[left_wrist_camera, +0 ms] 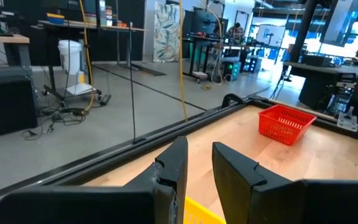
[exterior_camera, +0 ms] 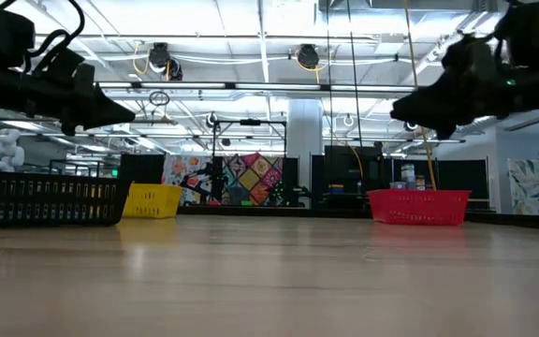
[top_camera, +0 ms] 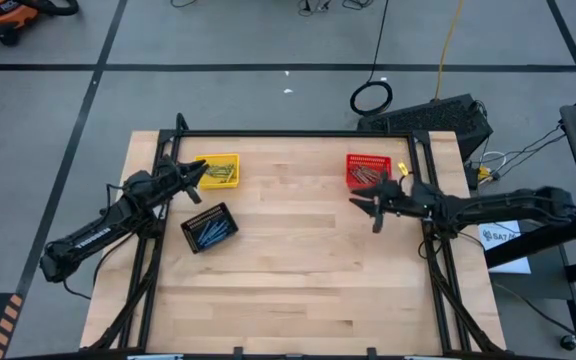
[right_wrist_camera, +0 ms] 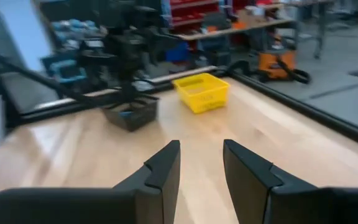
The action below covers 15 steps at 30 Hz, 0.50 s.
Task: Sort crayons
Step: Return to Home Position
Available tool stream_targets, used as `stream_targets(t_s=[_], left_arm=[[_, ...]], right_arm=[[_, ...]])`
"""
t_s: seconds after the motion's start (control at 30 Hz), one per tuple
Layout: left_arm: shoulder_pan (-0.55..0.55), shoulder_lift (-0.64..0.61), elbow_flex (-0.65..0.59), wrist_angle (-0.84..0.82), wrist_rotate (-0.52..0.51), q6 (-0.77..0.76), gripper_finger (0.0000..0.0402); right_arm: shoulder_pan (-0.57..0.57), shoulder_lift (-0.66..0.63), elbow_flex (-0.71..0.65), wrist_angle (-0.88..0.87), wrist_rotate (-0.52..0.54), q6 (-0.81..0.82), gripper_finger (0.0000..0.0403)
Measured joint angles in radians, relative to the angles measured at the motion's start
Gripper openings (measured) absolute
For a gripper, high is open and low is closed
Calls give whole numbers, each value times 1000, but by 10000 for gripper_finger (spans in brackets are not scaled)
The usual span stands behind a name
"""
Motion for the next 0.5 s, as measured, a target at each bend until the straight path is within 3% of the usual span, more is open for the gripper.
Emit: stream_targets(t_s=[0.17,0.5], left_arm=[[0,1,0,-1,-1,7,80],[0,1,0,-4,0,6,80]], right_arm=[[0,-105,-57,22,-18,-4,110],[0,-327,-63,-163,-18,-60,110]])
